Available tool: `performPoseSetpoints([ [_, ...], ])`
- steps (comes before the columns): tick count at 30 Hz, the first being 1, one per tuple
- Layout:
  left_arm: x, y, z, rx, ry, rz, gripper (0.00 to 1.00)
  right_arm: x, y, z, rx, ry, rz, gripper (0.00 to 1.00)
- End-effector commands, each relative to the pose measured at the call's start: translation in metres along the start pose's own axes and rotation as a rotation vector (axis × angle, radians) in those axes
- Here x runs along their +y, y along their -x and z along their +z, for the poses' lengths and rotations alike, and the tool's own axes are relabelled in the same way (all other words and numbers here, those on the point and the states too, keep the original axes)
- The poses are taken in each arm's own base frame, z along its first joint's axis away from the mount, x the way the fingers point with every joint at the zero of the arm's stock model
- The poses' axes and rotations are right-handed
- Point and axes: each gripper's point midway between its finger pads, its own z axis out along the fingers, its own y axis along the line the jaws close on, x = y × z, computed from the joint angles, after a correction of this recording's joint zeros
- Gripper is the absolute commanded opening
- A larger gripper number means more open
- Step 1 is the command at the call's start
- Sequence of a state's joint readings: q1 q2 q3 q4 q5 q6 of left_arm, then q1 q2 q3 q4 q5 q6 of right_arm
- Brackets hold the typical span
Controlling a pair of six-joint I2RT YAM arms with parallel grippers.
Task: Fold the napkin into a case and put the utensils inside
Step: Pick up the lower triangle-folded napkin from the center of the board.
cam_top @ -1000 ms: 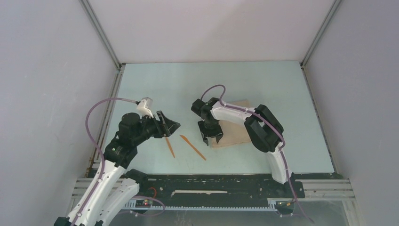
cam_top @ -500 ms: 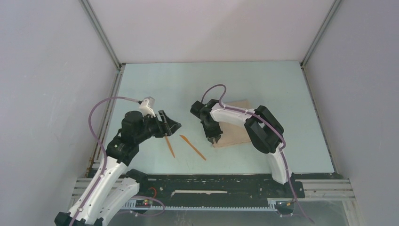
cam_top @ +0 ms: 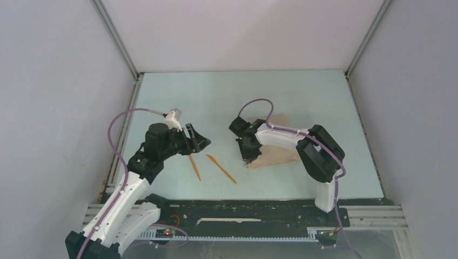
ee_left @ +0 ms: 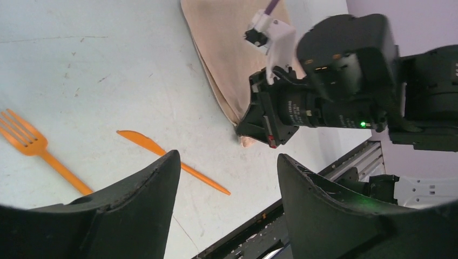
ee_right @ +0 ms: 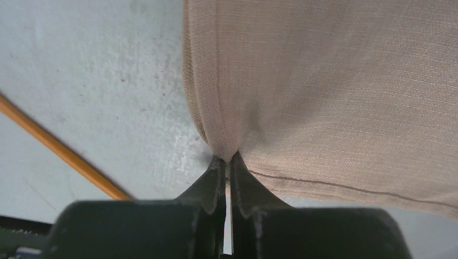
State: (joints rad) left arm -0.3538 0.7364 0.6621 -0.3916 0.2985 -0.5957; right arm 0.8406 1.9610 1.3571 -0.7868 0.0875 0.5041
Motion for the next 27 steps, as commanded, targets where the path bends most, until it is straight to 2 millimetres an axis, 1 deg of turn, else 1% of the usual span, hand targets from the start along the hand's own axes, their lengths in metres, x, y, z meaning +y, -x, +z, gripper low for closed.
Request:
performPoseSetpoints([
  [1, -0.003, 0.0, 0.019, 0.02, -0.042, -0.052, 0.72, 0.005, 0.025, -0.024, -0.122, 0.24, 0.044, 0.0],
  [4, -0.01, -0.008, 0.039, 0.072, -0.105, -0.138, 0.73, 0.007, 0.024, -0.037, -0.131, 0.413, 0.096, 0.0],
  [6, -0.015, -0.01, 0.054, 0.1, -0.151, -0.214, 0.73, 0.003, 0.024, -0.041, -0.132, 0.5, 0.14, 0.0],
  [8, -0.017, -0.009, 0.069, 0.106, -0.18, -0.299, 0.73, -0.004, 0.022, -0.044, -0.143, 0.577, 0.176, 0.0],
  [10, -0.015, -0.007, 0.084, 0.109, -0.181, -0.376, 0.73, -0.011, 0.02, -0.048, -0.158, 0.639, 0.215, 0.0],
  [12, -0.008, -0.007, 0.103, 0.124, -0.152, -0.466, 0.73, -0.02, 0.019, -0.05, -0.17, 0.692, 0.261, 0.0],
  [14, -0.011, -0.004, 0.119, 0.127, -0.163, -0.537, 0.73, -0.029, 0.017, -0.05, -0.178, 0.735, 0.305, 0.0],
  [17, -0.021, -0.001, 0.146, 0.147, -0.176, -0.613, 0.8, -0.045, 0.013, -0.052, -0.201, 0.811, 0.377, 0.0],
  [20, -0.03, -0.007, 0.173, 0.18, -0.169, -0.657, 0.82, -0.062, 0.004, -0.046, -0.191, 0.82, 0.443, 0.0],
  [22, -0.037, -0.009, 0.188, 0.186, -0.173, -0.658, 0.82, -0.073, 0.005, -0.043, -0.219, 0.828, 0.464, 0.0],
  [27, -0.051, -0.016, 0.216, 0.182, -0.161, -0.602, 0.87, -0.099, 0.001, -0.039, -0.248, 0.802, 0.535, 0.0],
])
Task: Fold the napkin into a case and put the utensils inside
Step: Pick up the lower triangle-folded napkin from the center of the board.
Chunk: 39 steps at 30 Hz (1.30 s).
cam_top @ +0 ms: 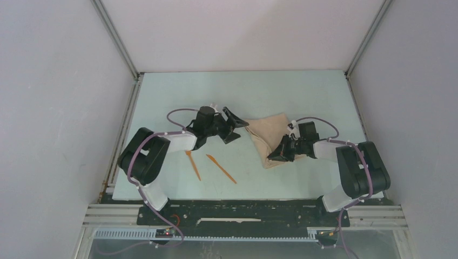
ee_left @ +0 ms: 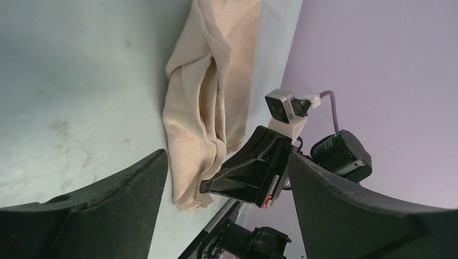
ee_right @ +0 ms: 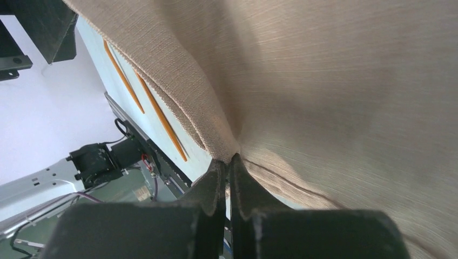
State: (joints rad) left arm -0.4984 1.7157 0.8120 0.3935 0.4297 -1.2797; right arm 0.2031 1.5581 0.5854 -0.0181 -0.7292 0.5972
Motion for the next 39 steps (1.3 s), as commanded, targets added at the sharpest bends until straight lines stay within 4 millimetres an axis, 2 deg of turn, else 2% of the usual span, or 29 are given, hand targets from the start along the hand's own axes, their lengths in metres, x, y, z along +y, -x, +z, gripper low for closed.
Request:
performPoseSetpoints([
  [1, -0.032, 0.005, 0.02, -0.05, -0.067, 0.05, 0.88, 0.003, 0.018, -0.018, -0.088, 0.042, -0.021, 0.0],
  [5, -0.031, 0.006, 0.029, -0.071, -0.028, 0.094, 0.89, -0.014, 0.022, -0.026, -0.107, -0.002, 0.017, 0.0],
  [8, -0.036, 0.007, 0.032, -0.073, -0.029, 0.135, 0.89, -0.015, 0.024, -0.028, -0.117, 0.007, 0.024, 0.0],
  [15, -0.054, 0.012, 0.045, -0.05, -0.044, 0.239, 0.76, -0.037, 0.024, -0.033, -0.133, -0.095, 0.081, 0.0],
  [22, -0.066, 0.006, 0.066, 0.013, -0.092, 0.247, 0.64, -0.035, 0.028, -0.037, -0.152, -0.093, 0.067, 0.0],
  [28, -0.081, -0.008, 0.083, 0.05, -0.148, 0.263, 0.68, -0.034, 0.029, -0.038, -0.154, -0.086, 0.064, 0.0],
  [39, -0.086, 0.002, 0.112, 0.044, -0.173, 0.256, 0.72, -0.038, 0.033, -0.045, -0.161, -0.141, 0.028, 0.0],
])
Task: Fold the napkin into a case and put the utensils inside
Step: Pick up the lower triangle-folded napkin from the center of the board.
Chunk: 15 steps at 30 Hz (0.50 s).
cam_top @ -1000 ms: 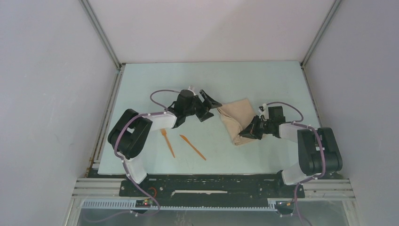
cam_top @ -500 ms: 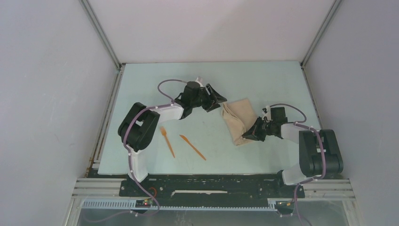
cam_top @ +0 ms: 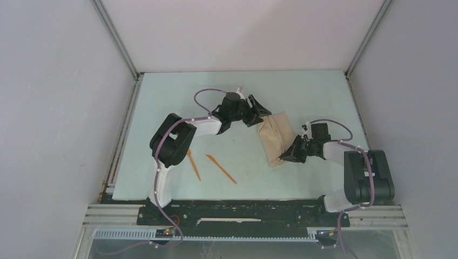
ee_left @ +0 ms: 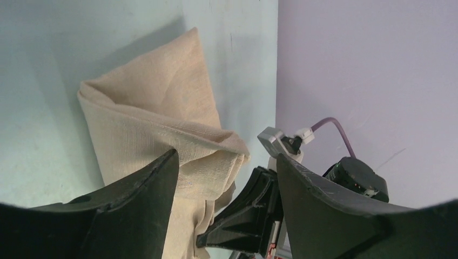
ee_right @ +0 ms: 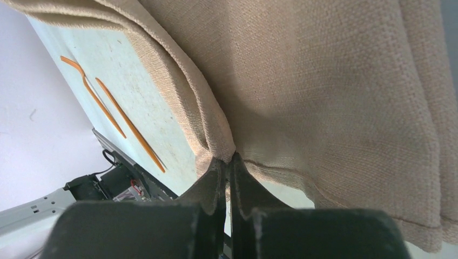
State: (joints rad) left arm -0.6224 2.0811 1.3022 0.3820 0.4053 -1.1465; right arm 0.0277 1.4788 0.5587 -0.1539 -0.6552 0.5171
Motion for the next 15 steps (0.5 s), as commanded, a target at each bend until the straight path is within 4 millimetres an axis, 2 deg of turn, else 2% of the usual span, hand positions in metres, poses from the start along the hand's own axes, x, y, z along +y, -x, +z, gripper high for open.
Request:
performPoseSetpoints([
  [1, -0.018, 0.012, 0.011, -0.018, -0.064, 0.034, 0.72, 0.004, 0.014, -0.009, -0.05, -0.026, -0.064, 0.0],
  [4, -0.02, 0.016, 0.017, -0.014, -0.055, 0.083, 0.75, 0.004, 0.02, -0.011, -0.061, -0.047, -0.076, 0.0],
  [7, -0.019, 0.017, 0.013, 0.005, -0.01, 0.155, 0.77, 0.005, 0.024, -0.012, -0.063, -0.055, -0.087, 0.0],
  [12, -0.004, 0.023, -0.022, -0.031, 0.167, 0.355, 0.77, 0.007, 0.026, -0.014, -0.058, -0.053, -0.113, 0.0],
  [15, 0.0, 0.02, -0.043, -0.022, 0.223, 0.443, 0.74, 0.012, 0.026, -0.012, -0.041, -0.022, -0.138, 0.0],
])
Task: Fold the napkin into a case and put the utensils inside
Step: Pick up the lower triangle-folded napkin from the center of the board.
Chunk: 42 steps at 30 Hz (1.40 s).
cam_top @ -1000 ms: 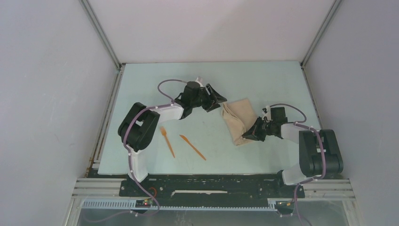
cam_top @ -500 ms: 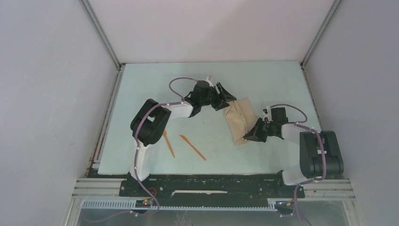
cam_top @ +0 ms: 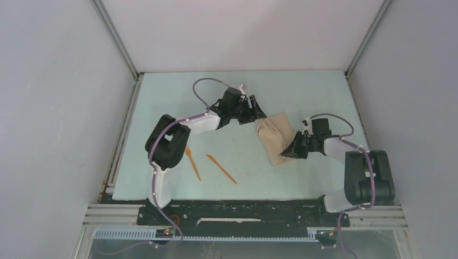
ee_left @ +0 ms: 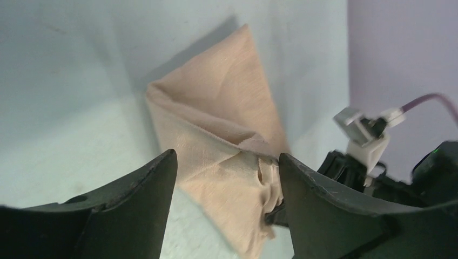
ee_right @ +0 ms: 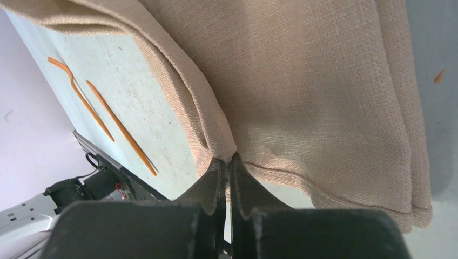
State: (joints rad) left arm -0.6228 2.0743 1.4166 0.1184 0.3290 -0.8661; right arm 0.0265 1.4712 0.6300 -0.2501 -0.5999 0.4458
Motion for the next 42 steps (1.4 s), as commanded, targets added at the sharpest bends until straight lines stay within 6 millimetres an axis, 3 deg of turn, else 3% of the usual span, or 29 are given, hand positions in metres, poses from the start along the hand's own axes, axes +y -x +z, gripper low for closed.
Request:
performPoseSetpoints([
  [1, -0.006, 0.009, -0.047, -0.031, 0.088, 0.22, 0.74, 0.013, 0.014, -0.004, -0.017, 0.048, -0.091, 0.0],
  [8, 0.007, -0.004, -0.08, -0.036, 0.164, 0.093, 0.87, 0.047, -0.003, 0.01, 0.073, 0.094, -0.234, 0.0],
  [13, 0.014, -0.007, -0.079, 0.02, 0.159, -0.136, 0.89, 0.06, -0.013, 0.018, 0.088, 0.095, -0.264, 0.0],
  [19, 0.038, -0.001, -0.085, -0.034, 0.267, -0.223, 0.88, 0.063, -0.016, 0.021, 0.093, 0.086, -0.271, 0.0],
  [27, 0.033, 0.003, -0.049, 0.041, 0.121, -0.168, 0.91, 0.064, -0.016, 0.02, 0.089, 0.085, -0.273, 0.0],
  [34, 0.066, 0.002, -0.032, 0.088, 0.261, -0.034, 0.8, 0.069, -0.015, 0.019, 0.087, 0.089, -0.28, 0.0],
  [42, 0.084, 0.002, -0.016, 0.132, 0.368, 0.094, 0.73, 0.069, -0.015, 0.018, 0.085, 0.08, -0.284, 0.0],
])
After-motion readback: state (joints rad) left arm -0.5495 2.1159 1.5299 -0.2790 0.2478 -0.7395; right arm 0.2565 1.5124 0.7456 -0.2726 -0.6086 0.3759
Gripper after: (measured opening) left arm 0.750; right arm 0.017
